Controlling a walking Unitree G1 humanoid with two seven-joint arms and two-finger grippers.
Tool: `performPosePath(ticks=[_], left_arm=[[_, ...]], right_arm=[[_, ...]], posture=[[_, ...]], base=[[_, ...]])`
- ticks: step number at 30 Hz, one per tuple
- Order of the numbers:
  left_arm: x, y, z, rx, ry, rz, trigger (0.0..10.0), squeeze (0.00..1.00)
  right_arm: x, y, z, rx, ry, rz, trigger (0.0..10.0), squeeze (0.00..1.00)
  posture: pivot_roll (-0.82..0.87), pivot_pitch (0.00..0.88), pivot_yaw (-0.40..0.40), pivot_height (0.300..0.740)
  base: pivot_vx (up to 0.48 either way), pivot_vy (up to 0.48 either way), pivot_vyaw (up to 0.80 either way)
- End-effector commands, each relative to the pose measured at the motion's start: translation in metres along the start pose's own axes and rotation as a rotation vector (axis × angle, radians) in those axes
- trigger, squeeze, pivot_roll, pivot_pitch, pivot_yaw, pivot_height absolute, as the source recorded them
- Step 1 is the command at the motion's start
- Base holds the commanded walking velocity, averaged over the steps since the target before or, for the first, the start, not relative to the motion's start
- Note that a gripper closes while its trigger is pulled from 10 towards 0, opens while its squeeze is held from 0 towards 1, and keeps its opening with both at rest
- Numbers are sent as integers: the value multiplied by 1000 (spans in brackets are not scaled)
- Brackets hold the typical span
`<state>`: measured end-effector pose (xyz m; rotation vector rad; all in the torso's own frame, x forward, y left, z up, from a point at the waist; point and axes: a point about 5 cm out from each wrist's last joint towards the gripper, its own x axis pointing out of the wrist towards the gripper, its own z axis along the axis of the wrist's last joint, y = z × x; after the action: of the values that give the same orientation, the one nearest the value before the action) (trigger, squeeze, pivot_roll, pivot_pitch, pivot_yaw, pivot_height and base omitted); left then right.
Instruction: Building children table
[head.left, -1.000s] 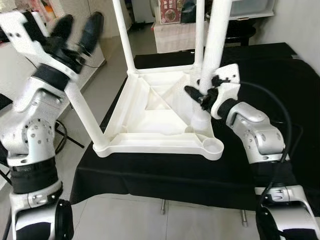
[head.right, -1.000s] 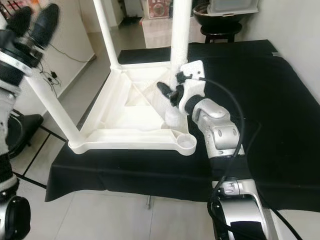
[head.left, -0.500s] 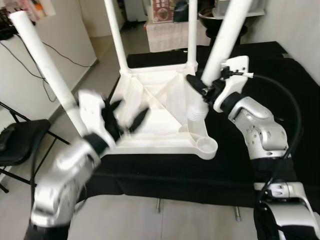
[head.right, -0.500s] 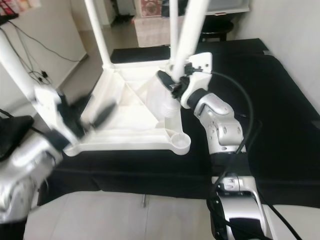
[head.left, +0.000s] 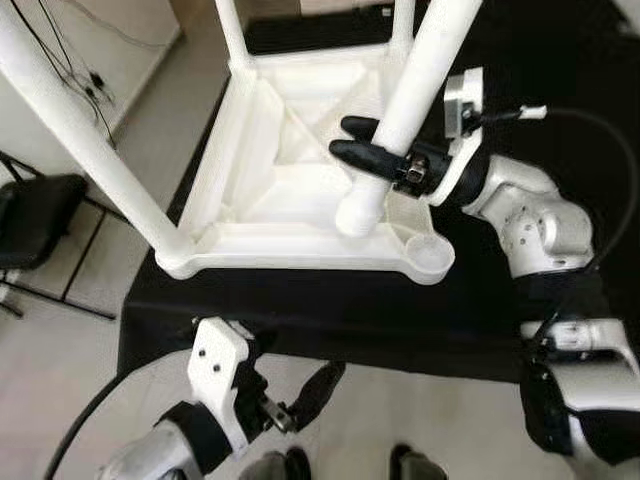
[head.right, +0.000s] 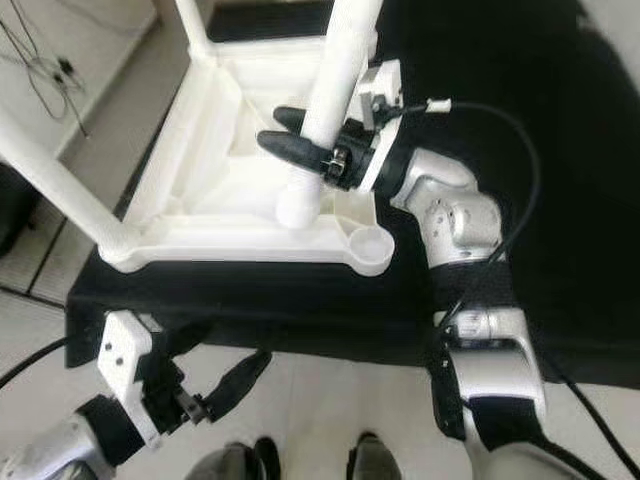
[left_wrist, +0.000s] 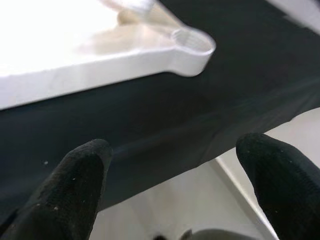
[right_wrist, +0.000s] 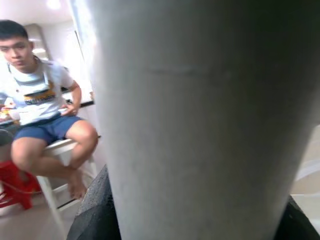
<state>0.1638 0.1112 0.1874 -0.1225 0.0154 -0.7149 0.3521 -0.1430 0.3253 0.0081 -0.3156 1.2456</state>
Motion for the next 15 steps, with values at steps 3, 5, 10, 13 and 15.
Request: performPosePath(ticks=[3, 5, 10, 13, 15], left_arm=[[-7, -2, 1, 33, 22, 38, 10000, 0], [-8, -5, 1, 30, 17, 41, 10000, 0], [-8, -3, 0, 4, 8, 97, 10000, 0], [-9, -1, 0, 2, 5, 139, 10000, 0], [-9, -1, -1, 0, 7, 154, 10000, 0]], right_arm=[[6, 3, 15, -49, -44, 70, 10000, 0], [7, 3, 18, -56, -47, 88, 10000, 0], [15, 9, 20, -121, -27, 137, 10000, 0], [17, 15, 18, -152, 13, 211, 10000, 0], [17, 17, 18, -161, 31, 241, 10000, 0]], posture=[[5, 421, 119, 740], [5, 421, 116, 740], [-3, 416, 110, 740], [-13, 407, 103, 740], [-15, 400, 97, 740]], base=[[260, -401, 0], [255, -403, 0], [151, -243, 0], [0, 0, 0], [0, 0, 0]])
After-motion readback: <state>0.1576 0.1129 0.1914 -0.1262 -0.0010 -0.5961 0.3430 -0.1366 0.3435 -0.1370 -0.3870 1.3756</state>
